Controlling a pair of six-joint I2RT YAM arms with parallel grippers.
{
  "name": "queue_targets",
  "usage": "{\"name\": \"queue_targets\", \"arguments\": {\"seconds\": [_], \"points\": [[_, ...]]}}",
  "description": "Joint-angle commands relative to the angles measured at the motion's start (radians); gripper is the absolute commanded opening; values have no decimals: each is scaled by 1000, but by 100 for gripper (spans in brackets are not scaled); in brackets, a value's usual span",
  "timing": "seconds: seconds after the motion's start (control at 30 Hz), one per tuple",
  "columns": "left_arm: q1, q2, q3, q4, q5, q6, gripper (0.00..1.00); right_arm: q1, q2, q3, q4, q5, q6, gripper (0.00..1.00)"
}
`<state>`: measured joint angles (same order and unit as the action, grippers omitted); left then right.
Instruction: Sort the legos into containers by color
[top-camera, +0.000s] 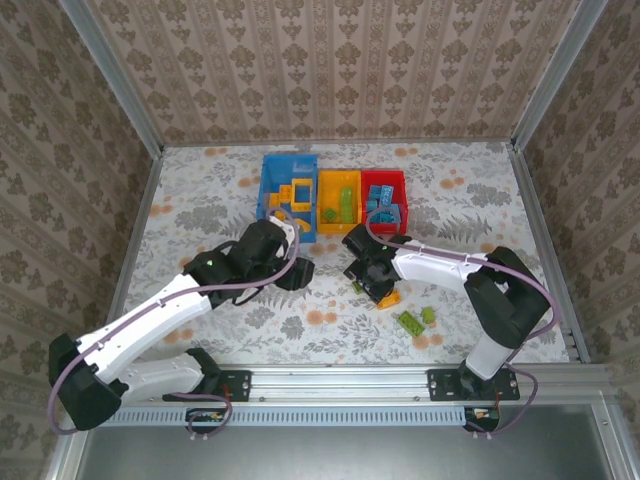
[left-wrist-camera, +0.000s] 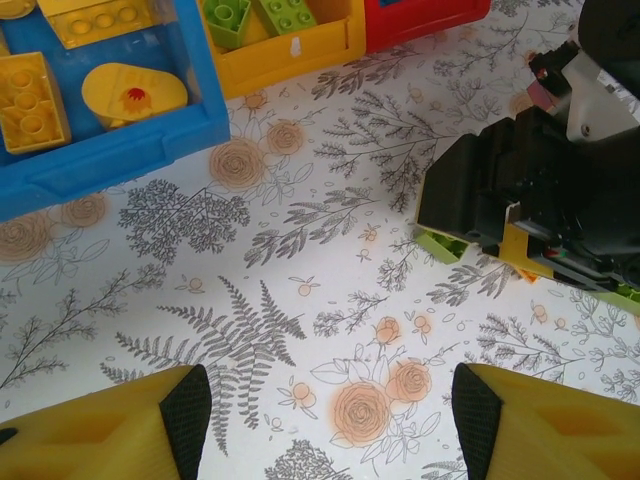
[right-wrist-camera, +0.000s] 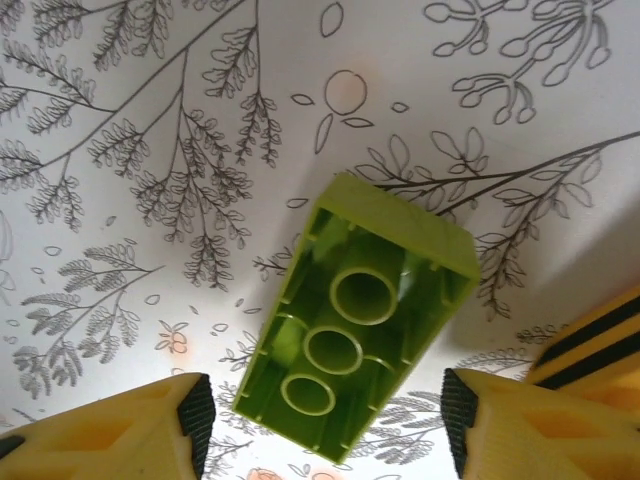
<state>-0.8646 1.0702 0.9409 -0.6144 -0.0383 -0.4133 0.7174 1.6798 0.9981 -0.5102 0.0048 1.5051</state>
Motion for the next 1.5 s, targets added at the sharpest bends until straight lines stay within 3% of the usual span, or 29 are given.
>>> {"name": "queue_targets", "arguments": {"seconds": [0.0, 0.2, 0.33, 0.47, 0.63, 0.8, 0.97, 1.2, 1.27, 1.47], "points": [[-7, -35, -20, -41, -20, -22, 67, 4, 39, 13, 17, 46, 46, 61], [-10, -28, -16, -28, -24, -31, 67, -7, 95, 41, 8, 40, 13, 49], [-11, -15, 7, -22, -34, -36, 66, -16, 71, 53, 3, 60, -55, 31], [-10, -13, 38, 0, -24, -41, 66, -22, 36, 123, 7, 95, -226, 16], [-11, 7, 105, 16, -46, -42, 67, -47, 49, 270, -5, 123, -490, 11], [-11, 77, 183, 35, -51, -24, 67, -137, 158, 453, 17, 61, -680, 11], [-11, 148, 230, 60, -36, -15, 67, -227, 374, 714, 24, -101, -832, 12], [-21, 217, 237, 98, -17, -14, 67, -275, 625, 1060, -133, -181, -937, 21], [-26, 231, 244, 112, -22, -16, 68, -284, 662, 1107, -165, -191, -937, 25], [-59, 249, 273, 121, -93, -16, 71, -286, 637, 1111, -188, -181, -952, 54]]}}
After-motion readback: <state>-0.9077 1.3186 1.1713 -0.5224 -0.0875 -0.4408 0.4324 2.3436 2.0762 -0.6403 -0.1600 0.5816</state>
